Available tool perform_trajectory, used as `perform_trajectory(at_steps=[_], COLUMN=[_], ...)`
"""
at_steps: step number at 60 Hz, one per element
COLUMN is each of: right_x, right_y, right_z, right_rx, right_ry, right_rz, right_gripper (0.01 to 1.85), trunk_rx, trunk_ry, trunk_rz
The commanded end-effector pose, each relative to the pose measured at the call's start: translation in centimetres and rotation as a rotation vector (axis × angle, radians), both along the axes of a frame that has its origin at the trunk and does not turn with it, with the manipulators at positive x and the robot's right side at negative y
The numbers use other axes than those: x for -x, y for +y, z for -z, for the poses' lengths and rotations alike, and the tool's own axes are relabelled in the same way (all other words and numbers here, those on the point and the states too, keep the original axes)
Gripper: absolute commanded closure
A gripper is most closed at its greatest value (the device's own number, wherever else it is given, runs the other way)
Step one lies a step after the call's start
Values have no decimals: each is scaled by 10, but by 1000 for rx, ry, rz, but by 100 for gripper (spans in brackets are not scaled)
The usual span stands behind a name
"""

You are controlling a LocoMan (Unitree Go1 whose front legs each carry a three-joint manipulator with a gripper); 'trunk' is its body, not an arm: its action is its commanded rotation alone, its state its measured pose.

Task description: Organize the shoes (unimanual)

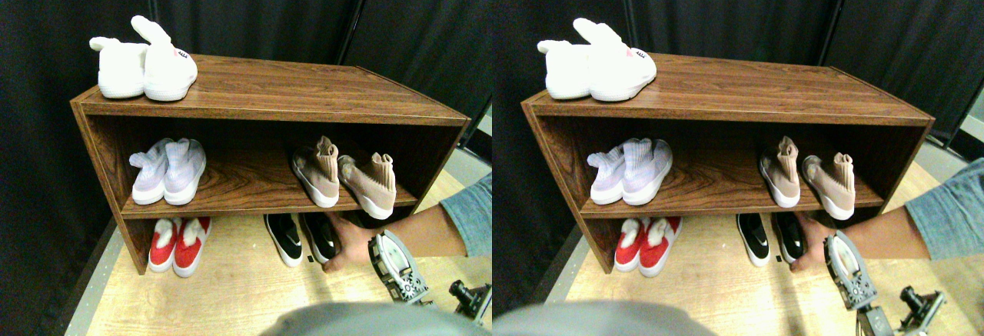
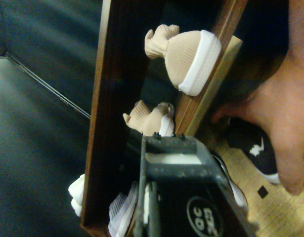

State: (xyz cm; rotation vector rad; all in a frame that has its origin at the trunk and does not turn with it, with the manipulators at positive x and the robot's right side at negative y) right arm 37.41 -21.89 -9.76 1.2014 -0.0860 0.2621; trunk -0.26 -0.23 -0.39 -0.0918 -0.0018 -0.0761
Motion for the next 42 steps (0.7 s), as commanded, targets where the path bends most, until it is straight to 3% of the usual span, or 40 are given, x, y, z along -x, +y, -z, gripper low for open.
perform_trajectory(at_steps=[1, 29, 42], right_x=[0, -1, 3], right_y=[3, 5, 0], right_z=[-7, -5, -13], right_rx=[5, -11, 1], right_ry=[-37, -38, -80], right_rz=[6, 10, 23], right_gripper=[180, 180, 180], trunk_rx=[8, 2, 0], trunk_ry=[22, 22, 16], trunk_rz=[-4, 5, 12])
